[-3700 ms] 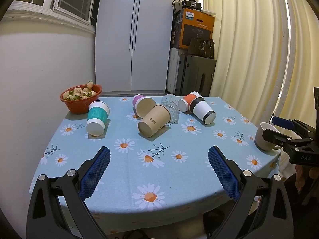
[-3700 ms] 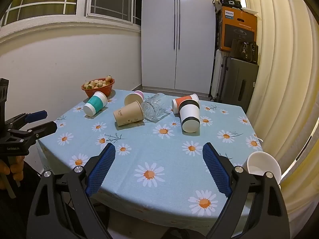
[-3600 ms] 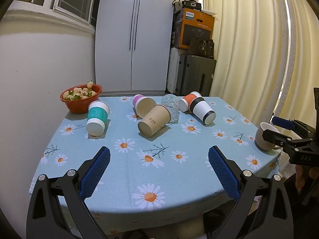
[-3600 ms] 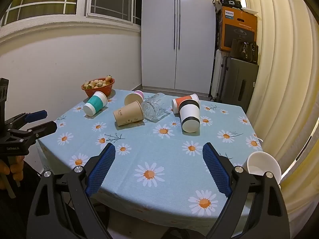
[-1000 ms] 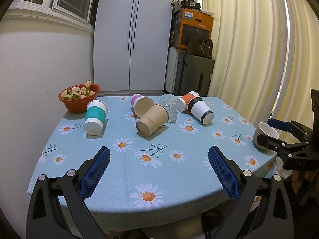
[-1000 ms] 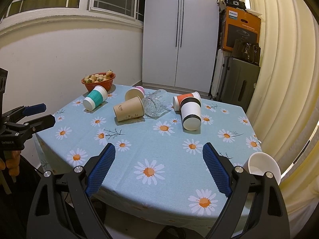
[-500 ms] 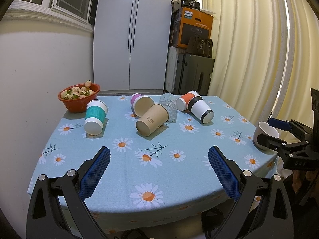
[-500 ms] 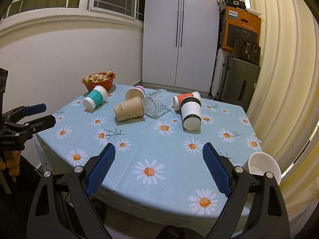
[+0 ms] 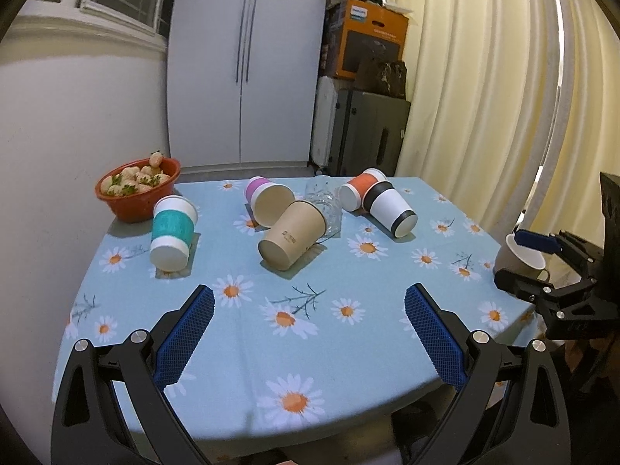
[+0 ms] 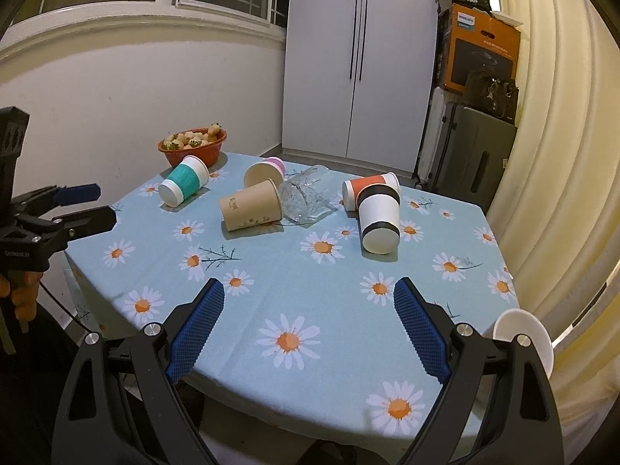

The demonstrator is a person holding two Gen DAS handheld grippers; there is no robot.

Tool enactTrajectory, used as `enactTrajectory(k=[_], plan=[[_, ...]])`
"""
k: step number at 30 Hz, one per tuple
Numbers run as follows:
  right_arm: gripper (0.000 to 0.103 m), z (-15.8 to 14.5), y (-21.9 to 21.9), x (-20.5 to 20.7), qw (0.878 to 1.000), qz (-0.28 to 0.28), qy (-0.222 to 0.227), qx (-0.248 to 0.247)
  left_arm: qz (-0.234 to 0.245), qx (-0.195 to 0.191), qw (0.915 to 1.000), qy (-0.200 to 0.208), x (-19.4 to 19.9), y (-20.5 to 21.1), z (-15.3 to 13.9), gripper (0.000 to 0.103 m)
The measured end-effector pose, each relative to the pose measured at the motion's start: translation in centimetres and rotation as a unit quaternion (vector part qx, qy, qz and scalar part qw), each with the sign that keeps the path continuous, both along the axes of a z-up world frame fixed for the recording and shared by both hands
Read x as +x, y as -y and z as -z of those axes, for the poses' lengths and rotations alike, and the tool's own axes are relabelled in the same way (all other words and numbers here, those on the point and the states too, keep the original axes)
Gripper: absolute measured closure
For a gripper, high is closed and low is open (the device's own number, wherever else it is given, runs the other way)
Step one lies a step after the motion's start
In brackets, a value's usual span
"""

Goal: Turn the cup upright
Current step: 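Move the left tool to the tan kraft paper cup and close on it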

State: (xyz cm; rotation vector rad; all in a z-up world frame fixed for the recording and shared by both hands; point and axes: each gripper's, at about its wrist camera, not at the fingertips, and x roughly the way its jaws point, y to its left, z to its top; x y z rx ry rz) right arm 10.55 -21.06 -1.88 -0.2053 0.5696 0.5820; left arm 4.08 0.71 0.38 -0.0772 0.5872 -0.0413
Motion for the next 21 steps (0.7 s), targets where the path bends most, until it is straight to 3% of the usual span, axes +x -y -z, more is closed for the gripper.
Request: enactTrajectory(k=[10, 17, 19, 21], plan=[[0.015, -0.4, -2.4, 5.9, 0.999, -0.021, -0.038, 0.003, 0.053, 0.03, 0.9952, -0.077, 7.2, -0.3, -0.2, 0.007], [0.015, 0.1, -4.4, 11.2, 0.995, -0.04, -0.09, -0.004, 0.084, 0.054, 0.9836, -0.15, 13.9, -0.6, 0.7, 0.008], [0.015, 0.5, -4.6, 12.1, 0.994, -0.044, -0.102, -0.003, 0.081, 0.067, 0.9804, -0.167, 15.7, -0.7, 1.1, 0.016], [0.015, 0.9, -4.6, 13.0, 0.992, -0.047, -0.118, -0.002, 0.088, 0.072, 0.9759, -0.186, 17.5, -0.7, 1.8, 0.018]])
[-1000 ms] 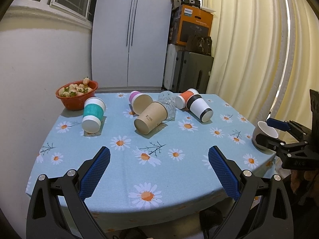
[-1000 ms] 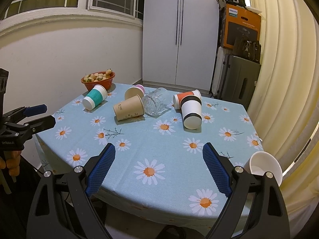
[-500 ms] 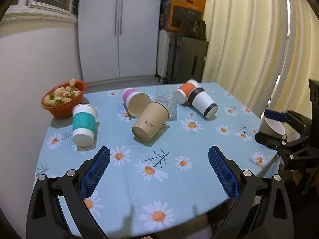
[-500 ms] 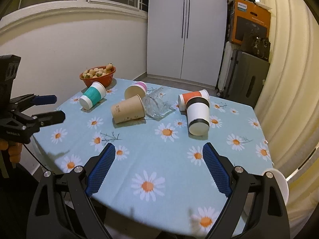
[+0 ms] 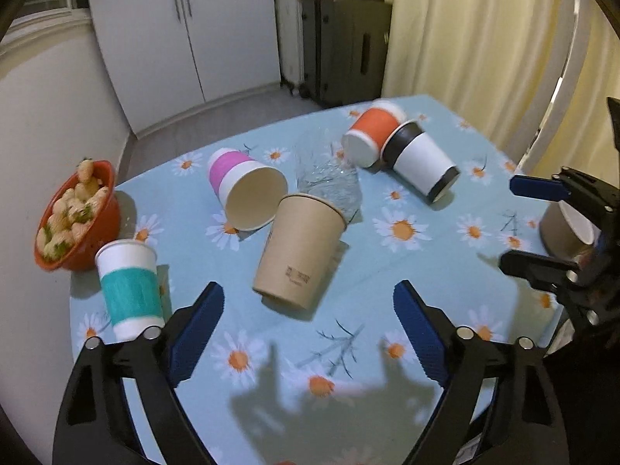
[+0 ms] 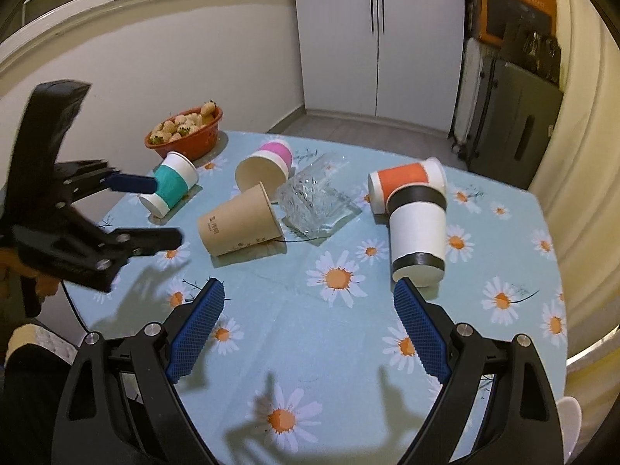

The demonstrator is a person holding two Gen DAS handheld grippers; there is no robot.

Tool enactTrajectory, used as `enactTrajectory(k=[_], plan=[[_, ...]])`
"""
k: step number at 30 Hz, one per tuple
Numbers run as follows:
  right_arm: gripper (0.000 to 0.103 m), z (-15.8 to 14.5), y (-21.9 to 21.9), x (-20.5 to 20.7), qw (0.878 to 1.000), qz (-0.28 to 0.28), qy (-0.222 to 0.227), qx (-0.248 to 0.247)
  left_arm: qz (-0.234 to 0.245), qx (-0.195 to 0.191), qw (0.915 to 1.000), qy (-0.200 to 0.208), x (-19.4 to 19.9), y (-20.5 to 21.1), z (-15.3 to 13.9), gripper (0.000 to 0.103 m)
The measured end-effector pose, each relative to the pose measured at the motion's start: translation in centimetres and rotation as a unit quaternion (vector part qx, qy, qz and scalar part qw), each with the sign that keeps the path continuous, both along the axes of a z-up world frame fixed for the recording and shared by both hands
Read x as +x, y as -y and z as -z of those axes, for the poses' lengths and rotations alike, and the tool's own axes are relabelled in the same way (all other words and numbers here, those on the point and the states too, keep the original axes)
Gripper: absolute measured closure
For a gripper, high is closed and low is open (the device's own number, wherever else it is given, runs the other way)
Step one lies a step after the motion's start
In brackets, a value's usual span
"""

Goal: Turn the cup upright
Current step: 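Move the left tool to the tan kraft paper cup and close on it, then lift the tan cup with the left tool and carry it toward the right tool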

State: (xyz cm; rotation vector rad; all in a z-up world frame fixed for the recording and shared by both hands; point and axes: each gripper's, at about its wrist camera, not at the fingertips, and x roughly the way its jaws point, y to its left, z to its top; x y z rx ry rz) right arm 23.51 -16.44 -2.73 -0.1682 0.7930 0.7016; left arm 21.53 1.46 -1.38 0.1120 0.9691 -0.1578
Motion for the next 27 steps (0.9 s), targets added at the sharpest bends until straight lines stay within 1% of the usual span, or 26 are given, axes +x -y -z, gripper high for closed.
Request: enactTrajectory(k=[2, 6, 11, 13, 15, 19, 27], plan=[[0.015, 0.5, 0.0, 0.8, 1.0, -0.002, -0.019, 0.002, 0.013, 0.007, 0.9996, -0.024, 1.6, 0.2, 0.7, 0.02], [0.015, 1.4, 0.1, 1.5, 0.999, -0.008, -0.047, 0.015, 0.042, 0.033, 0.9966, -0.063, 4.3, 1.1, 2.3, 0.026], [0.015, 2.0, 0.2, 1.4, 0.998, -0.015, -0.064, 0.02, 0.055, 0.056, 0.9919, -0.1, 6.9, 1.4, 3.9, 0.031], [0.015, 2.0, 0.3, 1.4, 0.997, -0.017, -0.069, 0.025, 0.059, 0.067, 0.9894, -0.115, 7.7, 1.6, 4.7, 0.036], [0.015, 2.2, 0.6, 1.5, 0.996, -0.015, -0.076, 0.031, 0.062, 0.081, 0.9867, -0.127, 8.2, 1.7, 5.4, 0.037], [0.015, 2.5, 0.9, 1.6, 0.996, -0.017, -0.082, 0.032, 0.059, 0.087, 0.9839, -0.145, 9.1, 1.5, 6.5, 0.044], [0.015, 2.7, 1.5, 1.8, 0.996, -0.016, -0.086, 0.036, 0.056, 0.076, 0.9841, -0.15, 9.6, 1.4, 6.5, 0.046]])
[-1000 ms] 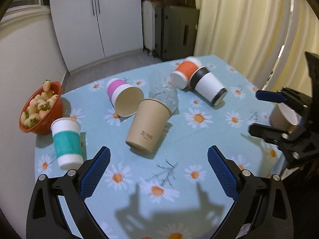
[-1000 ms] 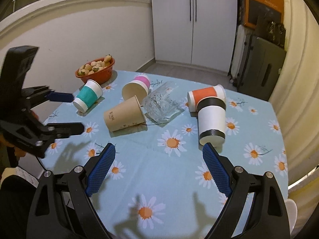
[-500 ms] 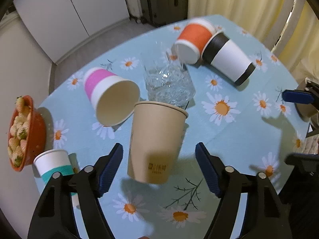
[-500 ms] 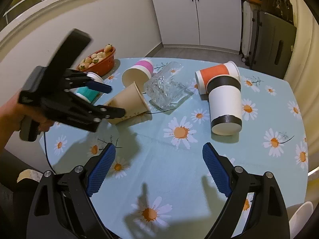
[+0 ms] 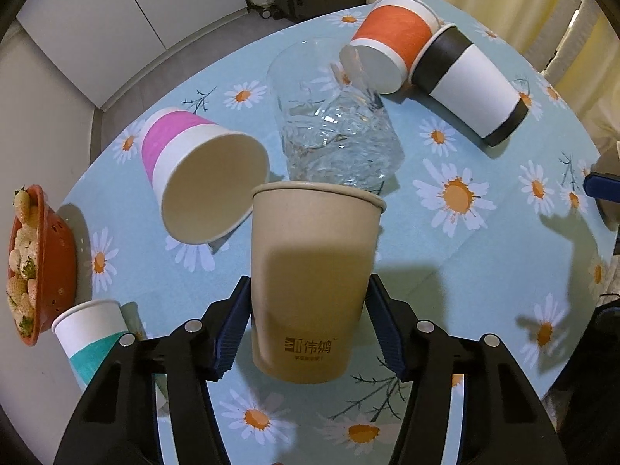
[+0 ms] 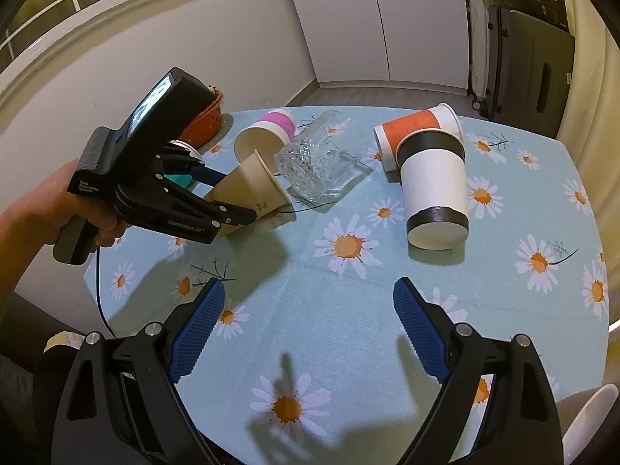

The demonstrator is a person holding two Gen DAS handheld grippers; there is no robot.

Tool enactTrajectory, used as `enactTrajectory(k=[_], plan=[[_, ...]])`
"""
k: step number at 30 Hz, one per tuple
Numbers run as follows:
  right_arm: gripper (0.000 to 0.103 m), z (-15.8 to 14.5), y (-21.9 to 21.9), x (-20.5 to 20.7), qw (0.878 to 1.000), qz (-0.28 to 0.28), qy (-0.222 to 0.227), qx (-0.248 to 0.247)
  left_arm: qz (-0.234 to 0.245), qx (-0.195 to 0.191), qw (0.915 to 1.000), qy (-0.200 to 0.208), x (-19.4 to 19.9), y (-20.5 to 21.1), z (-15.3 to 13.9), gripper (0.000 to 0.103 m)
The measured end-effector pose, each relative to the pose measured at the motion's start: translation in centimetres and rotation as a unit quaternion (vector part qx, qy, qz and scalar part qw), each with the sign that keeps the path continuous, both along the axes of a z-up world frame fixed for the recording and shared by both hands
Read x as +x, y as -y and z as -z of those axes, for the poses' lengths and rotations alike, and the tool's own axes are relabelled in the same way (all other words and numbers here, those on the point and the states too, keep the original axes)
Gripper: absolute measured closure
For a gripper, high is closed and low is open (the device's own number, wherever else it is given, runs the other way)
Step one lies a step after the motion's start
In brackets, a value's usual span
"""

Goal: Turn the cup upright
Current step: 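Lift the tan cup with the left tool and carry it toward the right tool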

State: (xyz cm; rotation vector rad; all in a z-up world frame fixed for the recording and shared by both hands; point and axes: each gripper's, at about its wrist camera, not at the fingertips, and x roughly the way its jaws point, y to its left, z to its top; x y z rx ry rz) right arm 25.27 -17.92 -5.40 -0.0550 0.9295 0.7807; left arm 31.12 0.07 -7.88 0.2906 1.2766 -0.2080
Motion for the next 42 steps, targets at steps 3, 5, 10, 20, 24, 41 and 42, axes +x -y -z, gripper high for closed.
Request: enactTrajectory(k=[3, 5, 10, 20, 24, 41, 42], plan=[[0.015, -0.1, 0.3, -0.1, 1.0, 0.002, 0.0, 0.005, -0.008, -0.01, 0.9999, 0.003, -0.3, -0.2, -0.6, 0.046], [0.015, -0.3, 0.4, -0.3, 1.0, 0.001, 0.001, 0.009, -0.021, -0.016, 0.9996, 0.007, -0.8, -0.1, -1.1, 0.046], [0.015, -0.9, 0.6, -0.9, 1.0, -0.001, 0.002, 0.021, -0.081, -0.065, 0.9944, 0.019, -3.0, -0.7, -2.4, 0.046], [0.015, -1.9, 1.5, -2.8, 0.999, -0.005, 0.006, 0.041, -0.213, -0.113, 0.9665, 0.088, -9.9, -1.7, -4.4, 0.046], [0.015, -2.2, 1.5, -3.6, 0.999, -0.007, 0.005, 0.047, -0.248, -0.12, 0.9552, 0.107, -11.9, -1.9, -4.5, 0.046], [0.015, -1.3, 1.8, -6.5, 0.999, -0.007, -0.013, 0.048, -0.312, -0.187, 0.9269, 0.093, -17.2, -0.2, -1.2, 0.046], [0.015, -1.2, 1.8, -6.6, 0.999, -0.007, -0.015, 0.047, -0.316, -0.192, 0.925, 0.088, -17.3, -0.1, -0.9, 0.046]])
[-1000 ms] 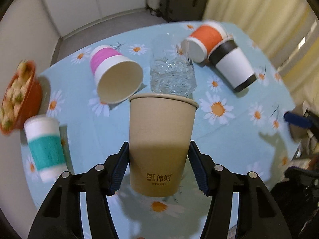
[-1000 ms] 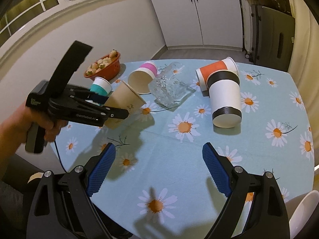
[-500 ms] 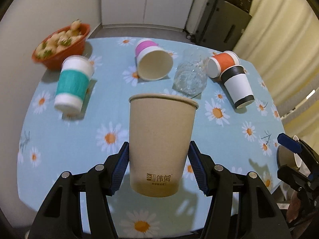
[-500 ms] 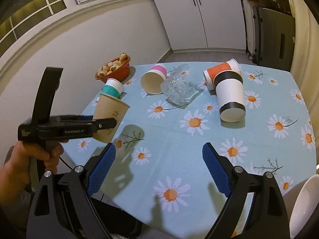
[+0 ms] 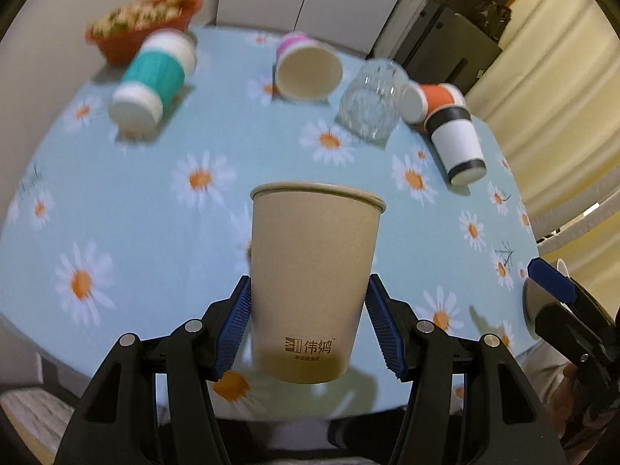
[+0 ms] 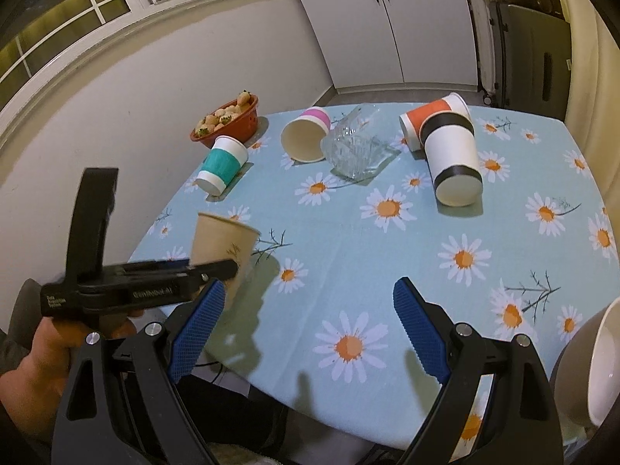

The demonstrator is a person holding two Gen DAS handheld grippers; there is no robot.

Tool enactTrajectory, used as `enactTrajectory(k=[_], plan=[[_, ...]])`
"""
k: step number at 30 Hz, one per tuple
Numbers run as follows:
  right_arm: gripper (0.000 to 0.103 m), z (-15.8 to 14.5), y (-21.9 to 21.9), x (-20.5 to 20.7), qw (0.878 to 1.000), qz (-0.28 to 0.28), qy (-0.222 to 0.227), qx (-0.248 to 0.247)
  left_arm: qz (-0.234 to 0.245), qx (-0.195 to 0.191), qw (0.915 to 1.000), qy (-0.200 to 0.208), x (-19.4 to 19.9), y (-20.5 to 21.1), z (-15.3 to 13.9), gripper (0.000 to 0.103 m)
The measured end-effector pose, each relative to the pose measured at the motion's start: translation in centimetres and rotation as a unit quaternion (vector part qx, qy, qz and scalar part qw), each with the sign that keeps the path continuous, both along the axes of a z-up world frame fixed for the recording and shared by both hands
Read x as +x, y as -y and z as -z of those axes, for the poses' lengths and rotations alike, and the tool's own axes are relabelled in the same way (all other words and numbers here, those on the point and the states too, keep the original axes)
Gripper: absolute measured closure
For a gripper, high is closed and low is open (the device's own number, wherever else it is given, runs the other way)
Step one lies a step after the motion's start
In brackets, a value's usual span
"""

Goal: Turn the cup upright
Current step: 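Lift the tan cup with the left tool and carry it toward the right tool, then close the right tool on the tan cup while the left tool opens and releases it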

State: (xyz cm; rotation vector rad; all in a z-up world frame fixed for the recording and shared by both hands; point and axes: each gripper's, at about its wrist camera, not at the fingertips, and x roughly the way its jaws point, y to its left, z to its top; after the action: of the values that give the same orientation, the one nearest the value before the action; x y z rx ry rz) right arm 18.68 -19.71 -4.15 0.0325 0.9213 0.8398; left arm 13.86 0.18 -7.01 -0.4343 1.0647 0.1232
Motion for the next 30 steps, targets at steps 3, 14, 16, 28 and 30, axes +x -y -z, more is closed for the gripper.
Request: enactTrajectory(k=[3, 14, 16, 28, 30], plan=[[0.015, 0.1, -0.1, -0.1, 1.0, -0.001, -0.005, 0.0, -0.01, -0.029, 0.9994, -0.013, -0.2, 0.1, 0.9, 0.045], [0.015, 0.4, -0.6, 0.0, 1.0, -0.008, -0.015, -0.002, -0.016, -0.023, 0.9993, -0.025, 0.0, 0.0, 1.2, 0.037], [0.015, 0.5, -0.6, 0.1, 1.0, -0.007, -0.016, -0.001, -0.018, -0.023, 0.9993, -0.022, -0.1, -0.1, 1.0, 0.036], [0.015, 0.3, -1.0, 0.1, 1.0, -0.01, -0.027, 0.005, -0.021, -0.039, 0.999, 0.005, -1.3, -1.5, -1.6, 0.036], [0.015, 0.3, -1.5, 0.3, 0.999, -0.013, -0.038, 0.008, -0.025, -0.045, 0.9986, 0.012, -1.9, -2.0, -2.1, 0.036]])
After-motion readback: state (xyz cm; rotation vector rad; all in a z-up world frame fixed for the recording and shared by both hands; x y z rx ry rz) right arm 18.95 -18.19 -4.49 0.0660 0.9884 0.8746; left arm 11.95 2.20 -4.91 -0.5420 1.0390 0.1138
